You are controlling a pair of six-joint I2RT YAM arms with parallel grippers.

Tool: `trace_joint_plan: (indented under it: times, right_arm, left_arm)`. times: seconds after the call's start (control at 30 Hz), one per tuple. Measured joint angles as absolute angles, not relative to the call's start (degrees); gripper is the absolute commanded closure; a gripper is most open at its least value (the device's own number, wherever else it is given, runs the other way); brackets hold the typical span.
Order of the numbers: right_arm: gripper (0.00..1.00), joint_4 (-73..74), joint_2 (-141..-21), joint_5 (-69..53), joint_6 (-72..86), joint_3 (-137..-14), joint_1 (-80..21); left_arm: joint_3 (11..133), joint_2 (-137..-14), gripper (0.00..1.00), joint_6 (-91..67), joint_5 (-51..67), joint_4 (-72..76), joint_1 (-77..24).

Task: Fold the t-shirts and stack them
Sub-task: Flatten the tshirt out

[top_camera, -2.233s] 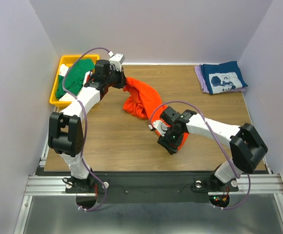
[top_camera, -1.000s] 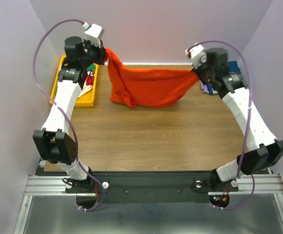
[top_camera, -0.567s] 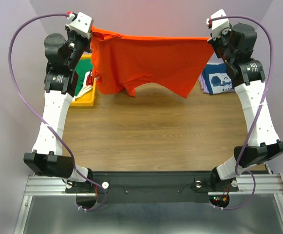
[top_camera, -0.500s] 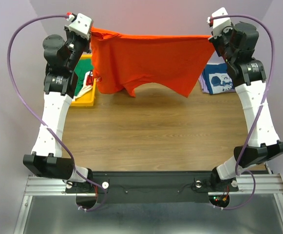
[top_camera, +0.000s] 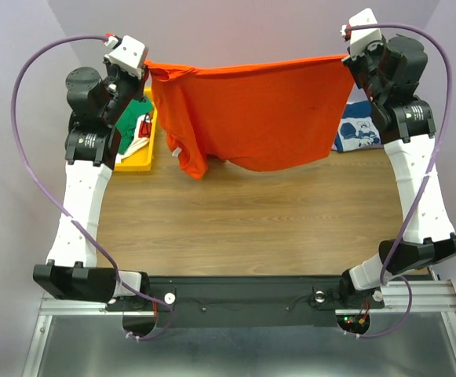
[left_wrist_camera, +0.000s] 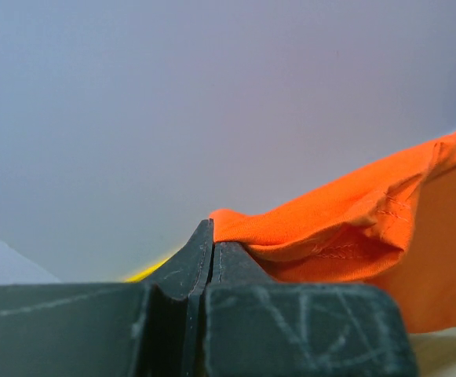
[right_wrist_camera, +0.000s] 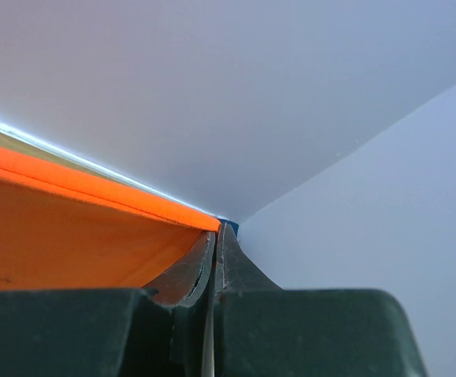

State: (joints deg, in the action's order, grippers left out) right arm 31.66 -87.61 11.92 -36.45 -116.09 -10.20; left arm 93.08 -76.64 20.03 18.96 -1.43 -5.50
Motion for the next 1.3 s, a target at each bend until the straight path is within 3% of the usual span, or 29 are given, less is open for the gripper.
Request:
trace_joint_plan:
  times: [0.3, 0.63, 0.77, 1.0, 1.1, 1.3]
  right_arm:
    - [0.99, 29.04, -88.60, 11.64, -36.07, -115.50, -10.15]
    - [0.99, 24.97, -113.25, 12.82, -33.39, -130.65, -8.10]
    - [0.99, 21.06, -123.26, 14.66, -32.27, -145.08, -6.72]
    - [0.99, 6.46, -119.57, 13.19, -31.42, -142.87, -5.30]
    - [0.99, 2.00, -114.13, 10.94, -31.53, -135.81, -5.23]
    - [0.99, -3.97, -103.44, 4.91, -33.04, -114.98, -4.99]
  left_arm:
    - [94.37, -74.15, 1.00, 16.38, 21.89, -1.61, -5.50]
    - [110.26, -99.26, 1.00, 13.56, 20.97, 0.27, -5.15]
    - [126.50, -111.74, 1.00, 12.40, 18.83, 2.02, -5.15]
    - [135.41, -115.31, 1.00, 9.74, 17.65, 15.40, -4.27]
    - [133.27, -112.66, 1.00, 9.61, 18.63, 20.36, -3.53]
    - [106.69, -98.35, 1.00, 12.64, 22.65, 28.25, -2.15]
